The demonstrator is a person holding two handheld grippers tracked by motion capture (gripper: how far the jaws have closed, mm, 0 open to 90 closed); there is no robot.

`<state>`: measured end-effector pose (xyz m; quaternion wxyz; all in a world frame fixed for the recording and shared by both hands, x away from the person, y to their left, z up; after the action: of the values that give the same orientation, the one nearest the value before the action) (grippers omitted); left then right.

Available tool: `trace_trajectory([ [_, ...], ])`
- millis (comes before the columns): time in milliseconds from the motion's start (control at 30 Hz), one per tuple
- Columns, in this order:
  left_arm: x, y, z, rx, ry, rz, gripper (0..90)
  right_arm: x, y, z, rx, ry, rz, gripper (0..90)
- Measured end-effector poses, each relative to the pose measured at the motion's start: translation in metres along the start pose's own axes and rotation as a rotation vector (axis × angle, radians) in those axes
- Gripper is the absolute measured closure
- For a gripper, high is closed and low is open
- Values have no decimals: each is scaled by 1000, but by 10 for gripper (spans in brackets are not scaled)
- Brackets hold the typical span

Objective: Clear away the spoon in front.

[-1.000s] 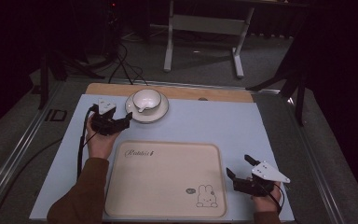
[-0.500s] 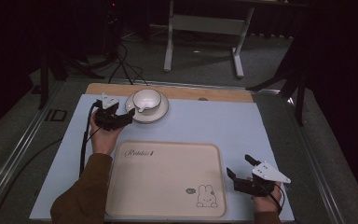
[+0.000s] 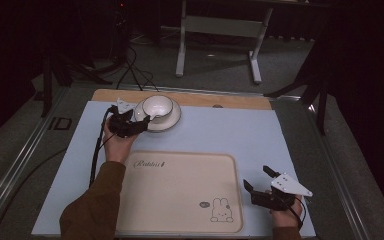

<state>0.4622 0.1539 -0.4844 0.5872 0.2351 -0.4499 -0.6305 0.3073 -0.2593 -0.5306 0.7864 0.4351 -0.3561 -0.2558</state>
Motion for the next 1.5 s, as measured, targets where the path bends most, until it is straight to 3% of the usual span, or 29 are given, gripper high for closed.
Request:
trace_trajectory([
  [233,-2,-1,-11,-8,1,35,323,0,0,1,1,-2,0,139],
  [733,4,1,-31,-27,17,34,335,2,0,2,7,-7,-3,139],
  [1067,4,-7,-45,-59,40,31,348,2,0,2,9,-11,1,139],
  [1500,8,-18,-61,-98,66,26,490,3,1,3,12,-17,1,140],
])
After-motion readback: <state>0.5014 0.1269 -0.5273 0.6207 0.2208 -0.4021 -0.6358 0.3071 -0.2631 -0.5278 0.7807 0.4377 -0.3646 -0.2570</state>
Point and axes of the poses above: each handheld gripper's, and its own axes: z roughly backward along the jaws, y roughly out of its top, x roughly to its right, the point moved 7 cm from there along -z, roughly forward along the jaws, and after that the axes turned 15 degrees about z, right-handed, at the moved point
